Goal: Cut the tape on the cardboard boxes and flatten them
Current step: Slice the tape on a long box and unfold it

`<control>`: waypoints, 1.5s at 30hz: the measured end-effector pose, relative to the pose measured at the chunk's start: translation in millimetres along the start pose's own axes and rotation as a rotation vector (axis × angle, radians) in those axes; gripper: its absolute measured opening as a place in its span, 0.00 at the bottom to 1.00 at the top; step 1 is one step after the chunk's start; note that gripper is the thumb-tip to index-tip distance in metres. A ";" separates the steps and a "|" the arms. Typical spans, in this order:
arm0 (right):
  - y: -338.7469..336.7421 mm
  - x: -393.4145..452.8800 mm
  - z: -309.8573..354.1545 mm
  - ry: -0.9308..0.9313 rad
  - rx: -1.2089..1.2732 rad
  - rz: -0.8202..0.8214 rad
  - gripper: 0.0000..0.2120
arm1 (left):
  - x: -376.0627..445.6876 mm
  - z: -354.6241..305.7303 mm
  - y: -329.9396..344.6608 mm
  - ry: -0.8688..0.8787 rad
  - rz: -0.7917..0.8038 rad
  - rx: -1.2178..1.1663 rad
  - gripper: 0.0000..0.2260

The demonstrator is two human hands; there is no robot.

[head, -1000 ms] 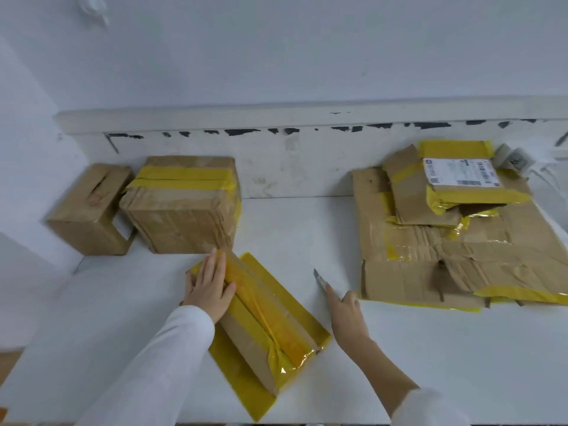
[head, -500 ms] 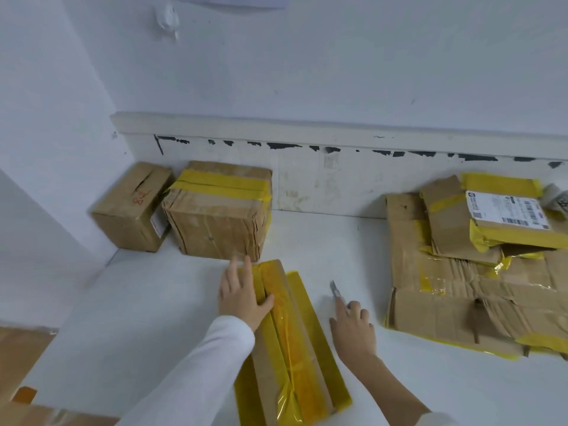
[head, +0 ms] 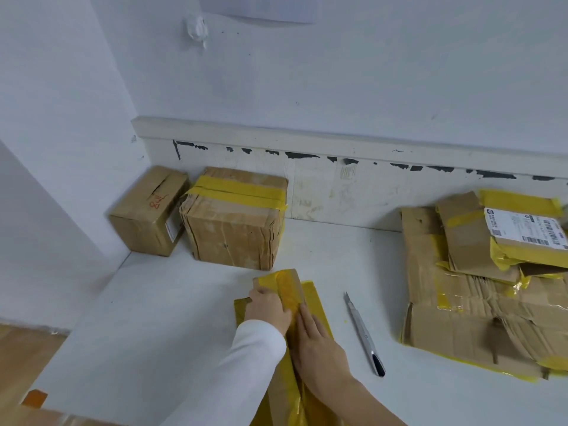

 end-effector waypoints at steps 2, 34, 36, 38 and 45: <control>0.9 1.9 7.1 0.048 -0.021 0.034 0.38 | -3.2 5.7 -2.2 0.015 -0.040 -0.099 0.17; -22.4 -41.5 -17.6 -0.220 -0.341 -0.144 0.16 | 41.4 43.6 -12.1 0.519 0.006 0.332 0.41; -13.8 -49.5 -17.5 -0.297 -0.280 -0.035 0.13 | 53.3 35.5 -11.5 0.475 0.003 0.391 0.36; -19.3 -64.1 -20.0 -0.291 -0.377 -0.112 0.10 | 59.3 35.1 -6.7 0.465 -0.036 0.403 0.28; 29.4 -104.4 -17.2 0.194 0.451 -0.695 0.13 | 73.9 64.6 -1.8 0.448 -0.163 -0.187 0.13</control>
Point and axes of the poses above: each hand's wrist, its own x-axis towards the middle knuckle, its own y-axis out of the palm, z = x × y, the point moved 1 cm from there along x, towards the middle knuckle, and after that the axes turned 13 degrees about -x, right-handed, at the moved point
